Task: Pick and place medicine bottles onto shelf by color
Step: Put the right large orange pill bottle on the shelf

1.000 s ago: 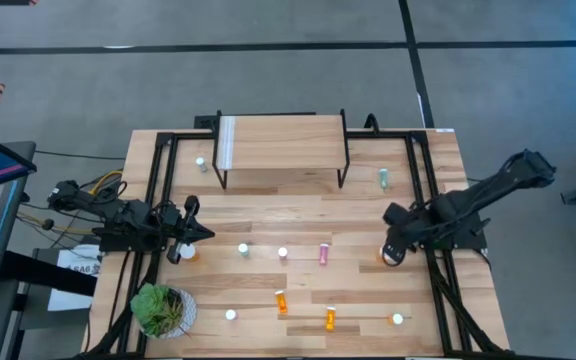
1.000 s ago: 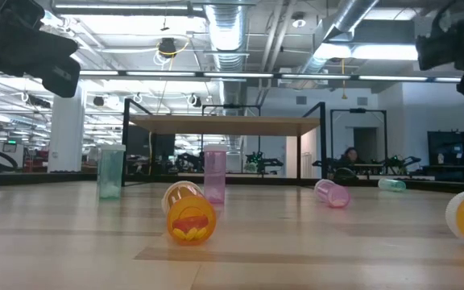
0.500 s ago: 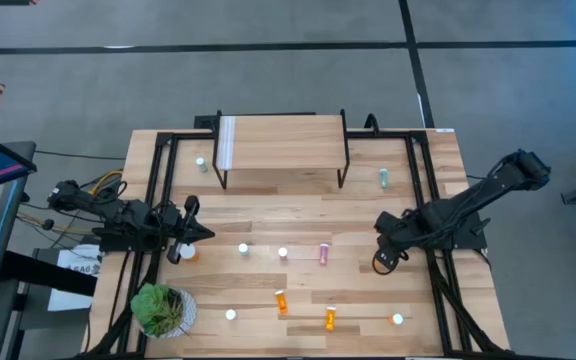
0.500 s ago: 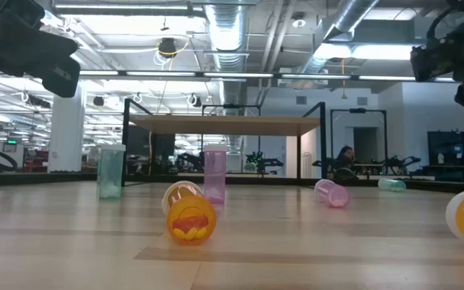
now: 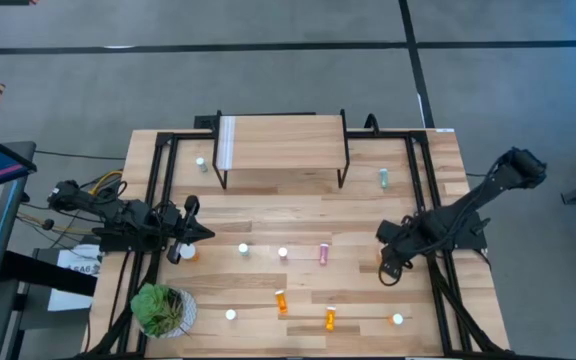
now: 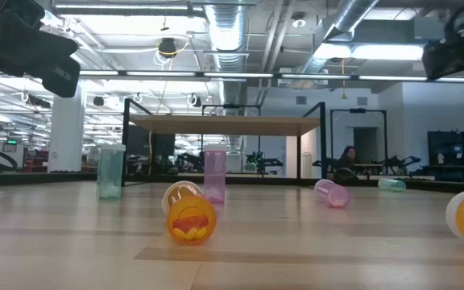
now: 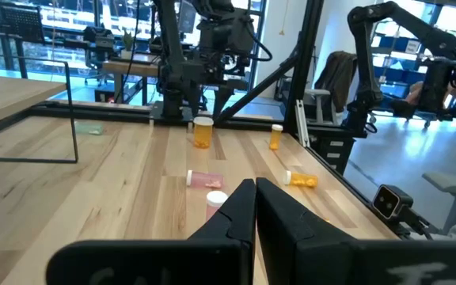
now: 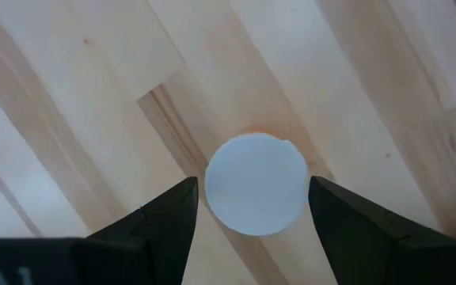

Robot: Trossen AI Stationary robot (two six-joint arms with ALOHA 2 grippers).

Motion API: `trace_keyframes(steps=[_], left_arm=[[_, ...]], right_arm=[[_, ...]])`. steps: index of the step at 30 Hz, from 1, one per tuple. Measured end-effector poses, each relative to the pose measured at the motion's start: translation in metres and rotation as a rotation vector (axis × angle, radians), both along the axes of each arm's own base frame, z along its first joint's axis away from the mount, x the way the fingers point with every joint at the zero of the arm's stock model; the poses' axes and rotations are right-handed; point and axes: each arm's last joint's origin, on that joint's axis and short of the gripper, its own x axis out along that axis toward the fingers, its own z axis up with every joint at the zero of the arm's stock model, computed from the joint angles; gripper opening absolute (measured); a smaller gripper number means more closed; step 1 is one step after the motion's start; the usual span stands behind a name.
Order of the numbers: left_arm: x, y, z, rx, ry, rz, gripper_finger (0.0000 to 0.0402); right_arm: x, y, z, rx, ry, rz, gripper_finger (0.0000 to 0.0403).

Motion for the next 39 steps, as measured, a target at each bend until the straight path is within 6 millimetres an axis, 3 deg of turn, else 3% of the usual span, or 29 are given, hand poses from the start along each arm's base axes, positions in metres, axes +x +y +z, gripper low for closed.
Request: trace_keyframes(steps=[11, 17, 25, 30, 39], left_arm=[[0.0, 0.0, 0.0, 0.0, 0.0, 0.0, 0.0], [0.0, 0.0, 0.0, 0.0, 0.0, 0.0, 0.0], [0.0, 0.0, 0.0, 0.0, 0.0, 0.0, 0.0], [0.0, 0.0, 0.0, 0.0, 0.0, 0.0, 0.0], [0.0, 0.0, 0.0, 0.0, 0.0, 0.0, 0.0]], right_arm=[[0.01, 0.007, -0.024, -0.092, 0.126, 0.052, 0.0265], [0.012, 0.008, -0.027, -0.1, 0.137, 0.055, 0.0262], [0.012, 0.008, -0.027, -0.097, 0.132, 0.055, 0.0217], [0.013, 0.009, -0.025, -0.096, 0.13, 0.058, 0.0198], [0.031, 0.012, 0.002, -0.098, 0.024, 0.088, 0.023]])
